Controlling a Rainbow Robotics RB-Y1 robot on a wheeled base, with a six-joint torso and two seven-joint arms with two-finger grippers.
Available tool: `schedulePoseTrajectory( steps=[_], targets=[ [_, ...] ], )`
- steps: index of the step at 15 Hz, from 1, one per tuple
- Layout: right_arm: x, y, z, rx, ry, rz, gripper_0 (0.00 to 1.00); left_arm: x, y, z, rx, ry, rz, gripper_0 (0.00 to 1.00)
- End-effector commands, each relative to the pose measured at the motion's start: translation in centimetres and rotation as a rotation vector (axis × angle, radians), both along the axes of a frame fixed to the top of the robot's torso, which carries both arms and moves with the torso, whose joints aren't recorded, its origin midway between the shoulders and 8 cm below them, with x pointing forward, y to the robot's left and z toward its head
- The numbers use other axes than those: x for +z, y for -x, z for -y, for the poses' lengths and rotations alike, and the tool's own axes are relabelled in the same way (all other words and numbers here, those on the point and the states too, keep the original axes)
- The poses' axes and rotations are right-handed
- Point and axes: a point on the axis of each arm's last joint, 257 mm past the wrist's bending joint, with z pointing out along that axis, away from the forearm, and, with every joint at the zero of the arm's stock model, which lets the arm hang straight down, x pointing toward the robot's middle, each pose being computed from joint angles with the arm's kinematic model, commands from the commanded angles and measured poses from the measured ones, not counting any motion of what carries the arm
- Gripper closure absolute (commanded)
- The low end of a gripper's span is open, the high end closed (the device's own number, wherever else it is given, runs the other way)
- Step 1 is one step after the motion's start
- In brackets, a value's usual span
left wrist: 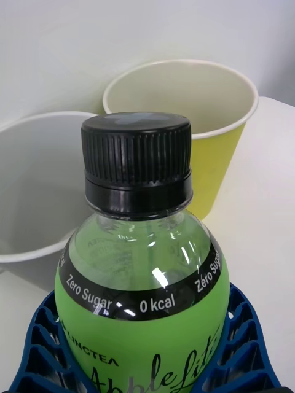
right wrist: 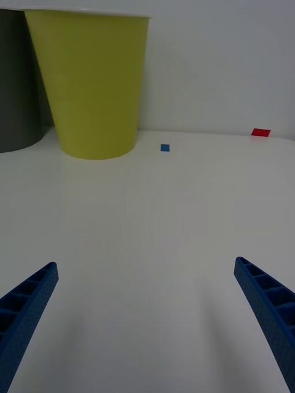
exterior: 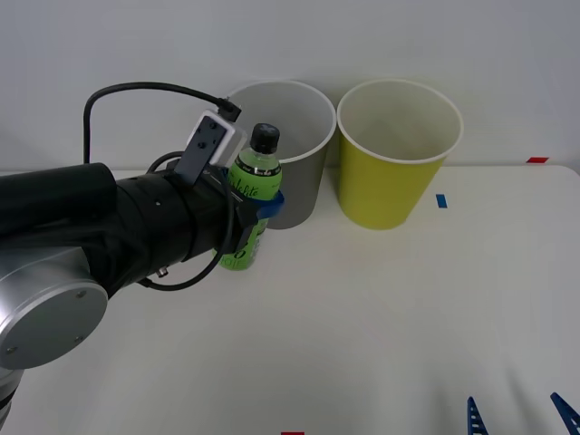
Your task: Put cans in the gray bin and PET bottles in the light green bin.
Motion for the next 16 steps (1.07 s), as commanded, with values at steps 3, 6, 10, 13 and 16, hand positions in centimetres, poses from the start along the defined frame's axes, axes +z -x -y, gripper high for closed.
schedulePoseTrajectory(
  steps=[3, 6, 10, 13, 16],
  targets=[
    [0.0, 0.0, 0.0, 0.0, 0.0, 0.0, 0.0, 4.9, -0.8, 0.3, -0.002, -0.051, 0.048, 1.0],
    [0.0, 0.0, 0.0, 0.0, 0.0, 0.0, 0.0, 8.3, -1.2, 1.2, -0.004, -0.032, 0.117, 1.0],
    [0.0, 0.0, 0.0, 0.0, 0.0, 0.0, 0.0, 12.9, -2.3, 3.1, 0.031, 0.105, 0.14, 1.0],
    [0.0, 0.0, 0.0, 0.0, 0.0, 0.0, 0.0, 16.0, -4.2, 5.7, 0.013, 0.156, 0.183, 1.0],
    [0.0, 0.0, 0.0, 0.0, 0.0, 0.0, 0.0, 17.3, -7.0, 9.6, -0.03, 0.233, 0.256, 1.0]
  ],
)
